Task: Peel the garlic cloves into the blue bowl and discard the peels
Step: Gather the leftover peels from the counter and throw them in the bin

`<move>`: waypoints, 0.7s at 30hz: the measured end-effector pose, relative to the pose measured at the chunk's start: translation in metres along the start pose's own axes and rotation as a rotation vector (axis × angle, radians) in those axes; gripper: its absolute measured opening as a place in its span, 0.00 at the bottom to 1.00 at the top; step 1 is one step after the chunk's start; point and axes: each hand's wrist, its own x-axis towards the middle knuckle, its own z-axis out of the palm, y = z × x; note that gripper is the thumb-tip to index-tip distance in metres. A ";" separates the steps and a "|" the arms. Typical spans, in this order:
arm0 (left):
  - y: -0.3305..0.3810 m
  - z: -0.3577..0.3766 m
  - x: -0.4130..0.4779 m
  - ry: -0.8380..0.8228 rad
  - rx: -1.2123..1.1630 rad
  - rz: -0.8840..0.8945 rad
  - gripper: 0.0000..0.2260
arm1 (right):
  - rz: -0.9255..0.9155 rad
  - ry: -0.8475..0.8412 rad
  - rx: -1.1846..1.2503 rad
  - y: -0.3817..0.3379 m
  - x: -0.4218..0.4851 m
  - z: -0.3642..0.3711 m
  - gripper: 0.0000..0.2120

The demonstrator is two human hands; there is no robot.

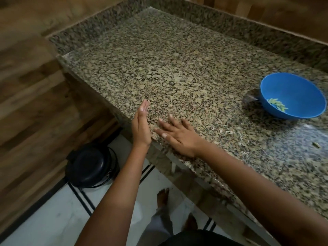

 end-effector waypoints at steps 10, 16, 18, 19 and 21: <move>-0.001 0.001 -0.004 -0.100 0.107 0.012 0.26 | 0.214 0.040 -0.200 0.010 -0.023 0.005 0.25; 0.000 0.010 -0.010 -0.211 0.225 0.045 0.27 | 0.183 0.033 -0.198 0.012 -0.037 0.015 0.23; 0.002 0.014 -0.012 -0.236 0.247 0.051 0.27 | 0.342 0.074 -0.184 0.025 -0.037 0.010 0.25; 0.003 0.015 -0.012 -0.245 0.243 0.048 0.27 | 0.385 0.098 -0.172 0.026 -0.035 0.007 0.26; 0.005 0.018 -0.012 -0.251 0.260 0.047 0.26 | 0.333 0.123 -0.166 0.014 -0.031 0.007 0.25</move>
